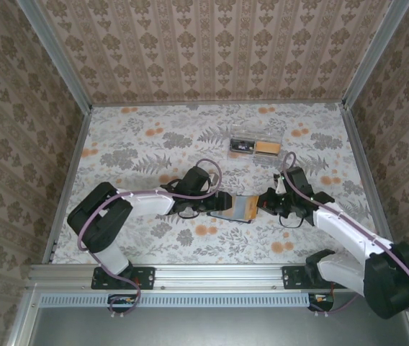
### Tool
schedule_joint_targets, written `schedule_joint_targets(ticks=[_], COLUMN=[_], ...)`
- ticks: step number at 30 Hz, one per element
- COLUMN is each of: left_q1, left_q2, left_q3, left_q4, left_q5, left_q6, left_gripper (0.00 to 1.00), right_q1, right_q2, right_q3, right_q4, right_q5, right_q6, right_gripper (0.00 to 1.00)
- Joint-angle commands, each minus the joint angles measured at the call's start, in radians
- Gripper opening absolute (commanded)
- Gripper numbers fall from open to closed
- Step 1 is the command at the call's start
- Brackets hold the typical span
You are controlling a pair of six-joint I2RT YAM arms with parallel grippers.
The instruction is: Take the credit cards out of the card holder
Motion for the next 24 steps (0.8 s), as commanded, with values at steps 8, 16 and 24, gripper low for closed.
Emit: schedule_joint_targets(ticks=[8, 16, 24], left_q1=[0.028, 0.071, 0.109], left_q2=[-0.184, -0.380, -0.656], left_q3=[0.075, 0.019, -0.073], left_q4=[-0.171, -0.235, -0.337], left_q5=[-0.066, -0.110, -0.205], left_q6=[0.077, 0.113, 0.164], left_gripper=[0.94, 1.00, 1.00], right_q1=[-0.005, 0.030, 0.157], right_q2=[-0.073, 0.042, 0.189], right_q3=[0.277, 0.554, 0.725], right_q4=[-0.304, -0.405, -0.383], right_q5=[0.122, 0.325, 0.537], right_q6=[-0.207, -0.463, -0.988], right_gripper=[0.00, 0.00, 0.00])
